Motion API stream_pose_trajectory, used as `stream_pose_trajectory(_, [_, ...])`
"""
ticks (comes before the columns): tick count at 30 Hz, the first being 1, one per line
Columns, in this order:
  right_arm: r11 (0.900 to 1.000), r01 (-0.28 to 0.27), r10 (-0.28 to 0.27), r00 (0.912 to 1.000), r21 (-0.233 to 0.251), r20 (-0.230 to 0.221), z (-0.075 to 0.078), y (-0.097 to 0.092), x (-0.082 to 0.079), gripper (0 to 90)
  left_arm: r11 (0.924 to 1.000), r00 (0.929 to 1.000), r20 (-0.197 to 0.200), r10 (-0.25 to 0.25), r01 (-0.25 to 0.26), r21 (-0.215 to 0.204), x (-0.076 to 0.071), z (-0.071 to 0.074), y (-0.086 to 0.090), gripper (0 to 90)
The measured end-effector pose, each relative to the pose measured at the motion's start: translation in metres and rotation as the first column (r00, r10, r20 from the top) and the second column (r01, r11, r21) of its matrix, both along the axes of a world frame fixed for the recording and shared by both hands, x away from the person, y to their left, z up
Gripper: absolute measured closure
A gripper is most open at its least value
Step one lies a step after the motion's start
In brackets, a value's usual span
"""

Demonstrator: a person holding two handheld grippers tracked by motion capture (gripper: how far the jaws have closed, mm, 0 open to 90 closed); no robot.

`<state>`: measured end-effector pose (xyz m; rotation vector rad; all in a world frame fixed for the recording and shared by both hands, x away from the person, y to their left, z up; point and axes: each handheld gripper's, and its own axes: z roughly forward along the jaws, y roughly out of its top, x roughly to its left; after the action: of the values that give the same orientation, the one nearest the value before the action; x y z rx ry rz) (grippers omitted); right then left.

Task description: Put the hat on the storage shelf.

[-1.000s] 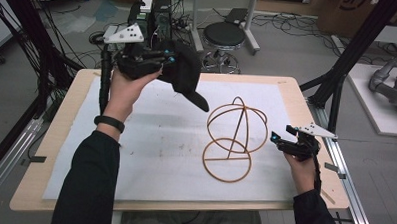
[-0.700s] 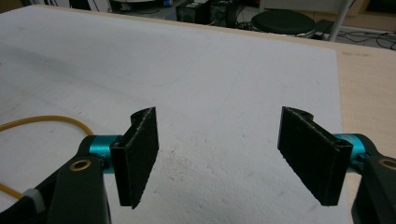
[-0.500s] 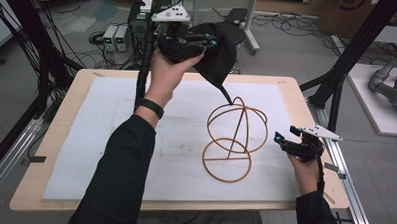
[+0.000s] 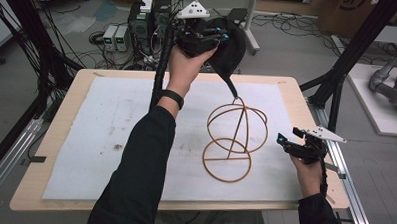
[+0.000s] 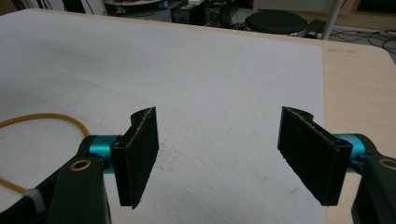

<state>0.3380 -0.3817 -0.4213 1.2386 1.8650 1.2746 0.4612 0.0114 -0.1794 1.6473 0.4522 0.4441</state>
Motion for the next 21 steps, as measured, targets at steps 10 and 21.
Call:
stream_pose_trajectory(10, [0.9998, 0.017, -0.017, 0.9999, 0.005, 0.001, 0.0, -0.008, -0.003, 28.7, 0.9902, 0.9903, -0.008, -0.139, 0.139, -0.016, -0.015, 0.003, -0.032, 87.3])
stream_pose_trajectory(21, [0.9999, 0.014, -0.014, 0.9999, 0.0, 0.005, 0.0, -0.007, -0.003, 28.7, 0.9423, 0.9438, -0.029, -0.329, 0.326, -0.074, -0.048, 0.004, -0.047, 87.3])
